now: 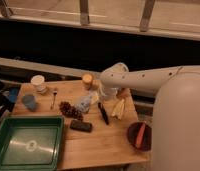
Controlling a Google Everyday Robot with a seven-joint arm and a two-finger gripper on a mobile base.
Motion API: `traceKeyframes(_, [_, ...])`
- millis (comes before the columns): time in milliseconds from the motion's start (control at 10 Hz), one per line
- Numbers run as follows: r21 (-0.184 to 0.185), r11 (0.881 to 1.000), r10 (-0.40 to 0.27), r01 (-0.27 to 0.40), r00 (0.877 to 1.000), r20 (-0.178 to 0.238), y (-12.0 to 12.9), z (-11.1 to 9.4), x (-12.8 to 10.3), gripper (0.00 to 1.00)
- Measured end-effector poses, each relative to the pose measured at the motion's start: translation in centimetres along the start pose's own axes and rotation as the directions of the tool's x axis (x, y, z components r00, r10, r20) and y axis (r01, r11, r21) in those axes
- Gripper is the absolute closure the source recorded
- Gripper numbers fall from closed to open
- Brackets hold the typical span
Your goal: Place brush in table surface
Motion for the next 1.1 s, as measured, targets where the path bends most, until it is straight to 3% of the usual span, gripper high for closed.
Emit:
traceKeyframes(300, [-0.004,1.000,-0.015,0.015,0.999,-0.042,0.3,3.2,-0.9,0.20])
traceKeyframes(1100, [-0.030,0.999,0.029,-0.034,0.988,-0.152,-1.8,8.2,-2.2,0.20])
